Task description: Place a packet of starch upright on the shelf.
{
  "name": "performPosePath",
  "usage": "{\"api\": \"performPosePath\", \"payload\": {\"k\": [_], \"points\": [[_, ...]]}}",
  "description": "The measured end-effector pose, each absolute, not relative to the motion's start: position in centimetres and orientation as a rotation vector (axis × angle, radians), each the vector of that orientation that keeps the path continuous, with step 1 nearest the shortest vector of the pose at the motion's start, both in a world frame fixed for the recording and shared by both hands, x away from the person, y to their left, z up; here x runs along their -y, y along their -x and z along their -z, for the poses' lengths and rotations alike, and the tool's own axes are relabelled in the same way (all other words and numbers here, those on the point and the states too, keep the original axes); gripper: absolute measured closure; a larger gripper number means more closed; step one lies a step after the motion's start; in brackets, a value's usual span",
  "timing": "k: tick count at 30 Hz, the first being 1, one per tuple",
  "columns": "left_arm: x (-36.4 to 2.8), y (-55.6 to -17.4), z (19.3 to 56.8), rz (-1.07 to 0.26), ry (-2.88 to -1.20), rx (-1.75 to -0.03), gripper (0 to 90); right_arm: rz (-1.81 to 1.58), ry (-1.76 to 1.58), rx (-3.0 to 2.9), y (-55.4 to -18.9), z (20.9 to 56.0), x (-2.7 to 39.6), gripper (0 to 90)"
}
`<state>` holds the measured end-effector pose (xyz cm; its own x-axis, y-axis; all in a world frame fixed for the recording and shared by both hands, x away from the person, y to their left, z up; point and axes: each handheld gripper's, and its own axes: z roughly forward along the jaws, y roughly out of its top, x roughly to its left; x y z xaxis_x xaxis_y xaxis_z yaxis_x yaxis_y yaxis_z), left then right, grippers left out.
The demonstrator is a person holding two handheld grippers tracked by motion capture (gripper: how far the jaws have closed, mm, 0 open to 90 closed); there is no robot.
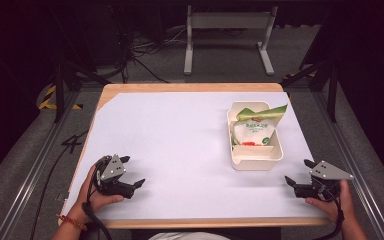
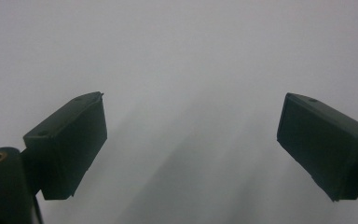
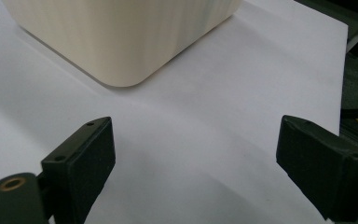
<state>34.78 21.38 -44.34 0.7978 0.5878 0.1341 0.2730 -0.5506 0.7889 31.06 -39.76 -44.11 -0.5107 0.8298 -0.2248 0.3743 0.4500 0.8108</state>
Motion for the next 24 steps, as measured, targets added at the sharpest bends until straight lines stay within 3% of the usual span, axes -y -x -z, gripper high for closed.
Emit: {"api": "performPosePath", "payload": {"k": [24], "points": [[-21.31, -34.86, 44.34, -0.499, -2.163, -0.636, 8.8, -0.964, -0.973, -2.075, -30.87, 43.66, 39.45, 11.7]]}}
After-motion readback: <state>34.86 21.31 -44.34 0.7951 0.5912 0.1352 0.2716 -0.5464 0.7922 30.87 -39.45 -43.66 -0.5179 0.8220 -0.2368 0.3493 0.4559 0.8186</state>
